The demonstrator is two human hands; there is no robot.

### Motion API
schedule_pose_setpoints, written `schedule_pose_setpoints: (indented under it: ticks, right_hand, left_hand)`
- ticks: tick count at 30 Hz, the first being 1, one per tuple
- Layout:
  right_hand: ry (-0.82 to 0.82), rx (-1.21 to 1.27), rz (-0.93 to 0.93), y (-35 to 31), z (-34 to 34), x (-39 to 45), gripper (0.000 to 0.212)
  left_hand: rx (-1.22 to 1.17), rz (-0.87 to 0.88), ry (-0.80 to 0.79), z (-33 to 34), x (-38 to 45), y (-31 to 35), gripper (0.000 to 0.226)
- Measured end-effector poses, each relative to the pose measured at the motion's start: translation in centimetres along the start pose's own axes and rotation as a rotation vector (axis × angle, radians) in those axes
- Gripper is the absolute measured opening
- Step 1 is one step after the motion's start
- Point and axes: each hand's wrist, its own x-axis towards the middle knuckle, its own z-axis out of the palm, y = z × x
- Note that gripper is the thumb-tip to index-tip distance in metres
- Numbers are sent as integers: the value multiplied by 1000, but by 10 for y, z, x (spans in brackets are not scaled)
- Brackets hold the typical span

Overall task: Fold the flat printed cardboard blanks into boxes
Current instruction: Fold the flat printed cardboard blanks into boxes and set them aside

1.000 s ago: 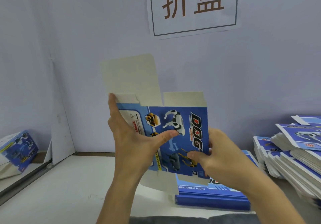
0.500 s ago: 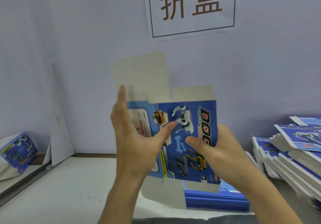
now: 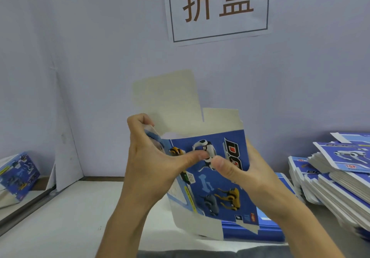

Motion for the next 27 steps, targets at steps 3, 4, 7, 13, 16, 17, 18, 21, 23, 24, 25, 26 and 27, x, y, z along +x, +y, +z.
schedule_pose_setpoints:
  ticks: [3,4,7,13,16,17,18,21,23,24,25,26,27]
  right_hand:
    - [7,31,21,6,-3,1,114]
    - [12,39,21,6,-4,1,117]
    - [67,93,-12,8,-4,2,107]
    - [247,111,-86,10,2,5,79]
    - [256,87,-66,12,3,4,83]
    - [266,100,-73,12,3,4,83]
    - [282,112,-86,13,3,5,84]
    - [363,70,-134,12,5,6,97]
    - [383,47,-176,12,4,7,97]
    - [382,44,-193,12,4,7,94]
    - [370,46,-203,10,3,7,91]
    - [354,44,-211,9,3,7,87]
    - [335,42,-218,10,3,6,83]
  left_hand:
    - [-101,65,-51,0,-3,7,85]
    - [-141,93,-70,2,-5,7,82]
    - [-255,112,-124,9,-8,10,68]
    - [-460,-91,-131,31,-12,2,109]
    - [-429,-148,-107,38,-13,-7,116]
    - [-420,-138,-100,39,-13,-8,111]
    - [-410,-111,-96,39,-13,-10,100]
    - [-388,-25,-64,42,-15,-8,72]
    - [-403,8,-56,44,-16,-4,72]
    - [-411,33,-53,45,-16,-2,76]
    - [-416,59,-53,45,-16,-1,79]
    - [-424,72,-60,44,-15,-1,81]
    - [-437,73,-71,43,-14,-2,80]
